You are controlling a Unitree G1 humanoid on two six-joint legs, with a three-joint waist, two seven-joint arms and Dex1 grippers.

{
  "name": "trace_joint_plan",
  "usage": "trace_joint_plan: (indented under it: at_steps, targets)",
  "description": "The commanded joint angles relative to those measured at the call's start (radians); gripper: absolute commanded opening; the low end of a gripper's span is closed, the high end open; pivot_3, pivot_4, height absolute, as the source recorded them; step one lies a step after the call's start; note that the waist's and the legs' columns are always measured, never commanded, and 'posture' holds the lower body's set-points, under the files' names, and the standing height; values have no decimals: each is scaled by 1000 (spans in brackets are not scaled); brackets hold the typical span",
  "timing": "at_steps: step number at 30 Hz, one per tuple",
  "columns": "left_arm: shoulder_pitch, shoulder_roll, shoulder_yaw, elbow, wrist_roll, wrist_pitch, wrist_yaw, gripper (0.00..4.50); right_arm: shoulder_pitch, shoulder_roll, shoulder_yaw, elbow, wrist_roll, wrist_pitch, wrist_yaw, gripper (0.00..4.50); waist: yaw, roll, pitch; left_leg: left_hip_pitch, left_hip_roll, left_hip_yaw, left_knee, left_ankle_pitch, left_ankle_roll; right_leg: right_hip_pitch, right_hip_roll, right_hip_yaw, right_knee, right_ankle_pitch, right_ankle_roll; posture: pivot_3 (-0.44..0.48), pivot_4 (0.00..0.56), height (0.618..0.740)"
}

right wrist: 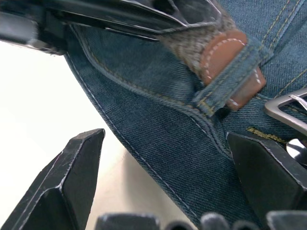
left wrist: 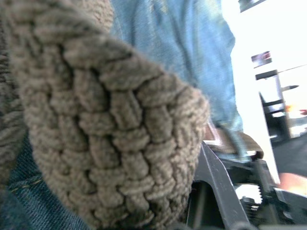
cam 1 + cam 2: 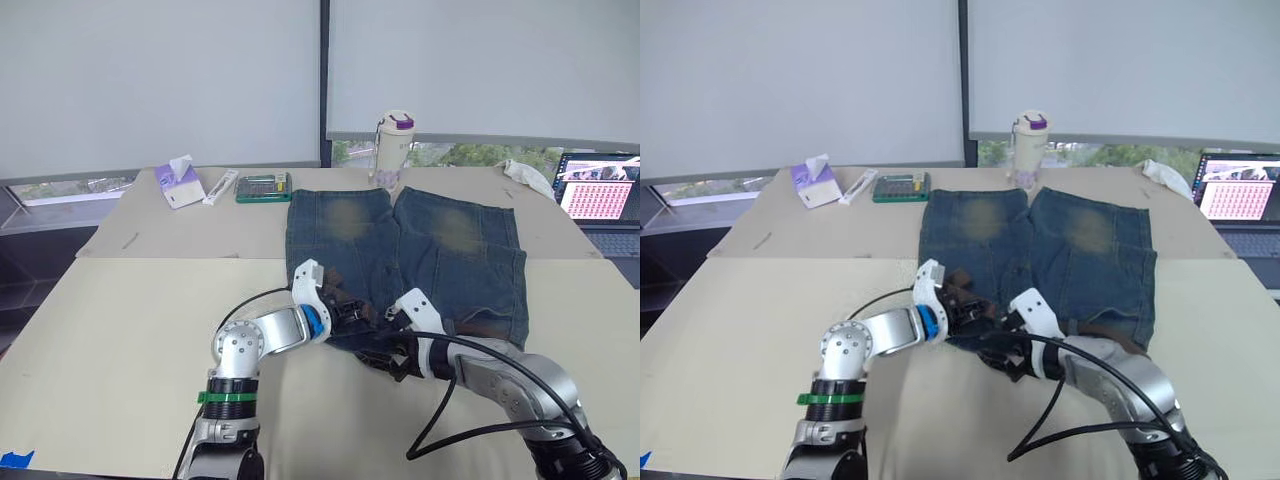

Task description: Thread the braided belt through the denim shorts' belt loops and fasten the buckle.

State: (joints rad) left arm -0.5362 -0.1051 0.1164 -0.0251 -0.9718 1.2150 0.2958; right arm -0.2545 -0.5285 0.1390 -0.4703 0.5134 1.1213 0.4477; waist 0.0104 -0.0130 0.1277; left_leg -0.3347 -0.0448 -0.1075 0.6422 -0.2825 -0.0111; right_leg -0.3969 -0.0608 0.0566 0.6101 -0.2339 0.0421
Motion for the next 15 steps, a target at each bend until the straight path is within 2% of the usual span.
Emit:
trace_joint_plan:
  at_steps: [1, 10, 15]
  targets:
    - [-27, -24, -16, -25, 60, 48, 65, 0, 19, 7, 25, 30, -7, 22, -1, 4456, 0, 0, 0, 0, 0, 0, 0, 0, 0, 0, 0, 0, 0, 0, 0, 0, 150, 740]
    - [-33, 3, -25, -111, 164, 169, 76, 0, 31, 17, 22, 31, -20, 14, -2, 4456, -4, 0, 0, 0, 0, 0, 0, 0, -1, 0, 0, 0, 0, -1, 2, 0, 150, 740]
    - [-41, 8, 24, -157, 189, 235, 66, 0, 37, 10, 25, 35, -31, 4, 8, 4456, -5, 0, 0, 0, 1, 0, 0, 1, -1, 0, 1, -1, 0, -1, 2, 0, 150, 740]
